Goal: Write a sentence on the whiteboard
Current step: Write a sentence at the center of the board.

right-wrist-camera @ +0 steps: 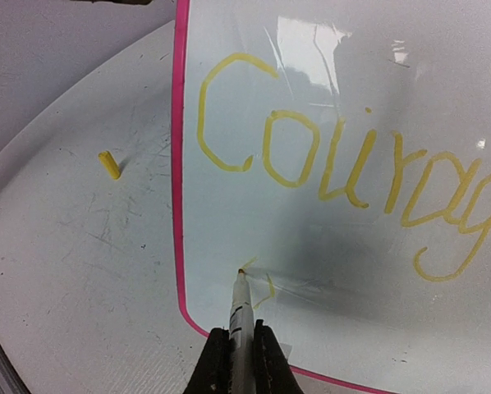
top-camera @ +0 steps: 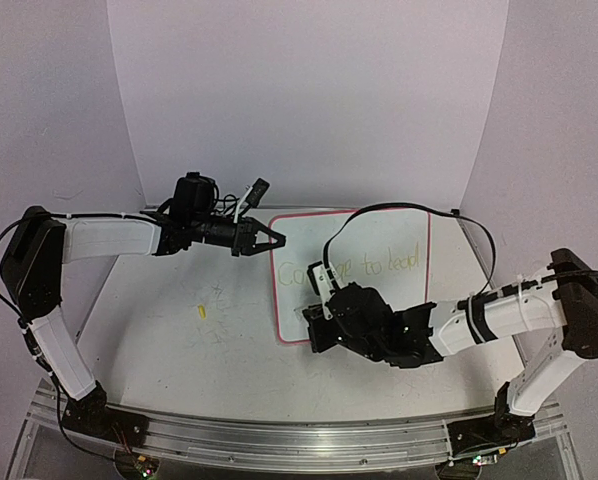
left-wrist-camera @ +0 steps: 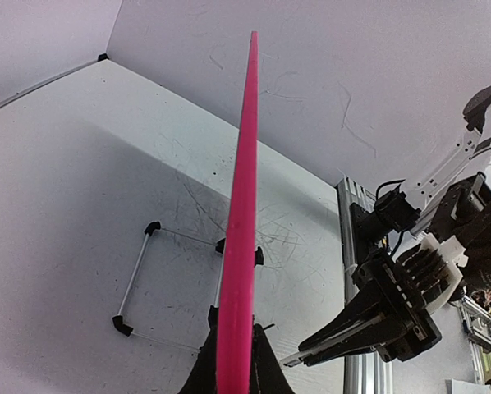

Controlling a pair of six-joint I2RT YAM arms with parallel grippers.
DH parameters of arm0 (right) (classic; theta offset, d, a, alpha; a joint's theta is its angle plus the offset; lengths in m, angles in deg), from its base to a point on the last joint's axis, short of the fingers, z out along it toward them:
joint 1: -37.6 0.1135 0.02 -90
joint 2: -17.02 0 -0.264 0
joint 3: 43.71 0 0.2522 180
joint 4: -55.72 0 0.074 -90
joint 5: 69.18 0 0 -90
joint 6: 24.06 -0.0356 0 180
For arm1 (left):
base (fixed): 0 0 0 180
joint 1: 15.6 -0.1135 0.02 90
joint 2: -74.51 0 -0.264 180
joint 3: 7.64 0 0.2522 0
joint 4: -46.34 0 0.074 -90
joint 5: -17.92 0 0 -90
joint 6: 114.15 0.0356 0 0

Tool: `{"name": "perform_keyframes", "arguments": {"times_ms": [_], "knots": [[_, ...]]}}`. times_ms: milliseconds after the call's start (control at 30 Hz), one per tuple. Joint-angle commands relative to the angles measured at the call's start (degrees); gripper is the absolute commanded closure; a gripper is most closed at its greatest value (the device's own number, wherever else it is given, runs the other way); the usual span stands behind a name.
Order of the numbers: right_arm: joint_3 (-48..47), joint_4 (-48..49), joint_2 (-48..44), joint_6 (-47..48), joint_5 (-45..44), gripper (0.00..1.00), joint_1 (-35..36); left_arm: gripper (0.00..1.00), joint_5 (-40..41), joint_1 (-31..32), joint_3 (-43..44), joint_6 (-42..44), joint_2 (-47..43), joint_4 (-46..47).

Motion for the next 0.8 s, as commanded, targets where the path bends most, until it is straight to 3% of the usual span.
{"name": "perform_keyframes", "arguments": {"times_ms": [0,767], "knots": [[0.91,0.36,1.53,-1.42,0.57,1.00,-0.11,1.00,5.42,-0.24,-0.55,3.94,-2.43,-0.98],[1.81,-2.61,-0.15,-3.57,-3.59,1.00,-0.06,1.00,5.65,-0.16,-0.68,4.04,-2.45,-0.98]]}}
